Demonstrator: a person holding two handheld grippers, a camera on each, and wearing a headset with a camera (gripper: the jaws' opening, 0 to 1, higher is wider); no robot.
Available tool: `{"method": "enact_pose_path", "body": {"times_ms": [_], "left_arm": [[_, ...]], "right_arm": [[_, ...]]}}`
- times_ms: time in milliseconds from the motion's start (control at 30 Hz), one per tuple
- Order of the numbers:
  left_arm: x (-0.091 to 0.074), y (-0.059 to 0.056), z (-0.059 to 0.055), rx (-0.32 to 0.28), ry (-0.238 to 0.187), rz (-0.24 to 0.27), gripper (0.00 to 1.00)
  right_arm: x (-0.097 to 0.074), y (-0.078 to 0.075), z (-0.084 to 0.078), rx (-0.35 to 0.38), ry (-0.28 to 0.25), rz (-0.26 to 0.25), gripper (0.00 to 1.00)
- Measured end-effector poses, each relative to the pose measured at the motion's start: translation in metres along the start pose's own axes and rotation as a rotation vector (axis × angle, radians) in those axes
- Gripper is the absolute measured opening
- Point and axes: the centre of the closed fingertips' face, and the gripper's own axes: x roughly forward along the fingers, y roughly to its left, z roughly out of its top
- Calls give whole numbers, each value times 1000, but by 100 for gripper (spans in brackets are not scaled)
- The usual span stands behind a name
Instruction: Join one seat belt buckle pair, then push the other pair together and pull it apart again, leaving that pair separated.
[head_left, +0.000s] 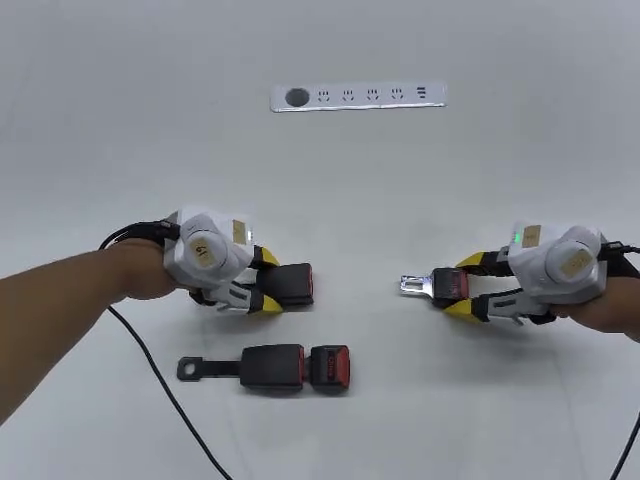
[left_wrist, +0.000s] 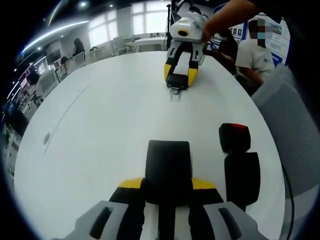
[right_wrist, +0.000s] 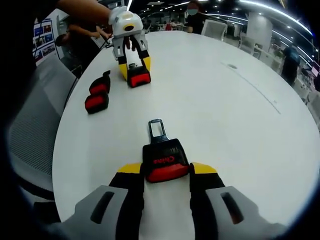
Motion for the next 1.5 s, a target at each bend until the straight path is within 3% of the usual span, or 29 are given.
{"method": "enact_pose_path", "body": {"times_ms": [467,733,1500], "left_arm": [[0,-1,0,-6,13,-3,34],[0,-1,0,-9,23,-4,34],[1,0,0,-4,40,-7,34]], "right_arm": [[1,-3,2,5,0,-1,34],[11,-8,9,11,-13,-1,34],[47,15,49,-51,-50,43,33]]}}
